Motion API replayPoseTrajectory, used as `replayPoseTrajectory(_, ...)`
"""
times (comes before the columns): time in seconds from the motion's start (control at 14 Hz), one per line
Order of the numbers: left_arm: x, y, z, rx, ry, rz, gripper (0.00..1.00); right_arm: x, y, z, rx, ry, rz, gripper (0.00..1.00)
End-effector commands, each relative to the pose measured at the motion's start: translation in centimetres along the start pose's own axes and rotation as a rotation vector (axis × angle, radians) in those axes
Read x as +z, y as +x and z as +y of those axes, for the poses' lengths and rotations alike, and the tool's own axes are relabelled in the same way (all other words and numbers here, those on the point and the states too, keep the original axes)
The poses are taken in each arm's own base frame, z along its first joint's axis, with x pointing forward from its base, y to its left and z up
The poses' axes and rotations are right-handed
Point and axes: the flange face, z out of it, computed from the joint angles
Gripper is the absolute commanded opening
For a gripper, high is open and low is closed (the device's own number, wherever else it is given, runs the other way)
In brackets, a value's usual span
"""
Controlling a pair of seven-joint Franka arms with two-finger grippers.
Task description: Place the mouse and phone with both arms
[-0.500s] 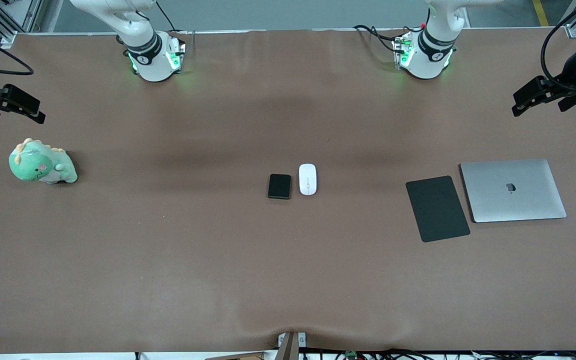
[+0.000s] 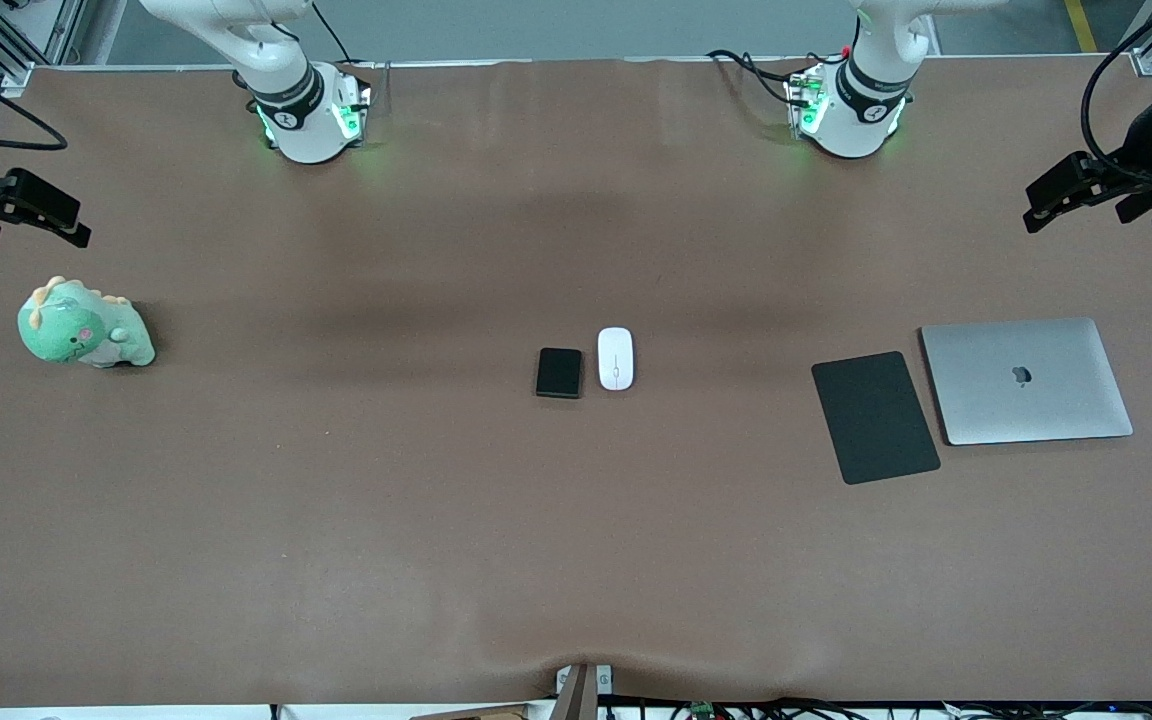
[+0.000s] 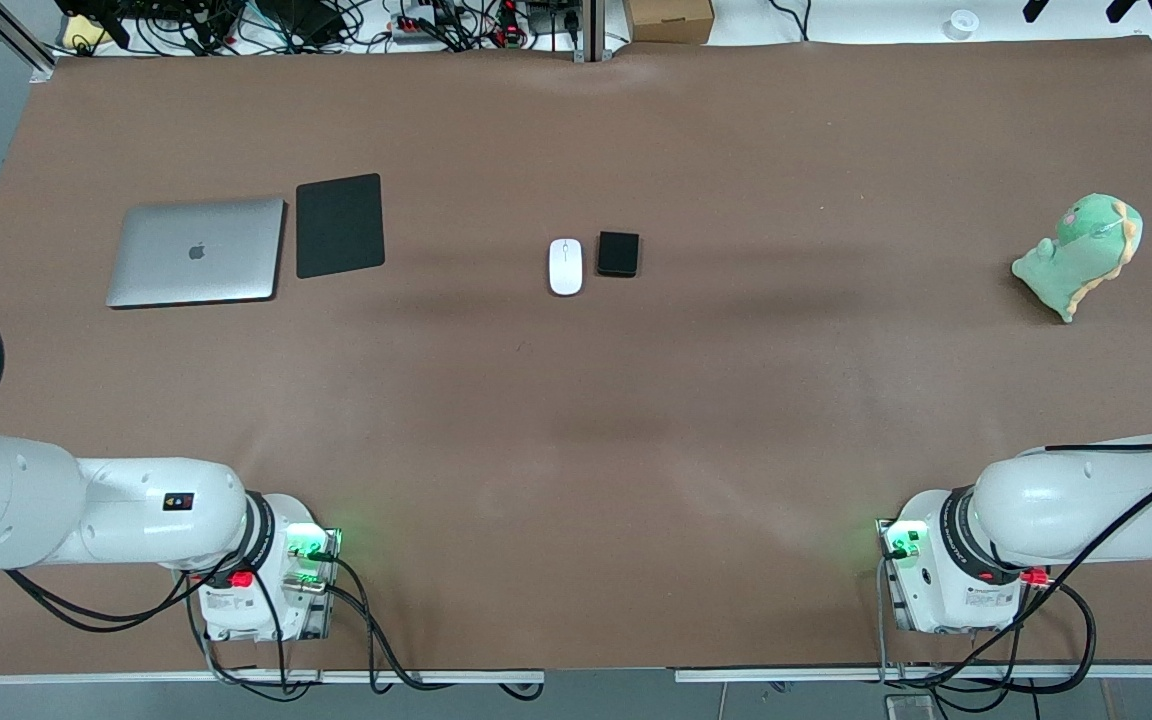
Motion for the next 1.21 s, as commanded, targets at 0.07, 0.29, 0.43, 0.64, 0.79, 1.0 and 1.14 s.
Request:
replayPoseTrajectory(0.07,0.7,0.9,0.7,0.008,-0.002,-0.026,1.00,-0.5,-0.2,-0.1,0.014,-0.013,0.010,1.00)
replayPoseTrajectory(0.29,2.6,1.9,3.3,0.048,-0.005,-0.037,1.00,-0.5,-0.1,-0.1,0.014,-0.013,0.012,1.00)
replayPoseTrajectory(0.43,4.7,2.2,6.4,0.092,-0.003,-0.034,1.00,-0.5,-0.1,-0.2,0.012,-0.010,0.012,1.00)
replayPoseTrajectory(0.64,8.6,2.2,11.5,0.103,-0.006,-0.038,1.00,-0.1,0.1,-0.5,0.007,-0.007,0.004,1.00)
replayPoseTrajectory(0.79,12.1,1.7,15.6,0.118,-0.013,-0.033,1.00,-0.1,0.1,-0.5,0.008,-0.004,0.002,1.00)
replayPoseTrajectory(1.0,18.0,0.6,22.3,0.116,-0.030,-0.009,1.00,0.0,0.1,-0.6,0.007,0.002,0.000,1.00)
replayPoseTrajectory(1.14,21.8,-0.4,27.1,0.079,0.000,0.000,1.00,0.5,0.4,-1.8,-0.015,0.005,-0.009,1.00)
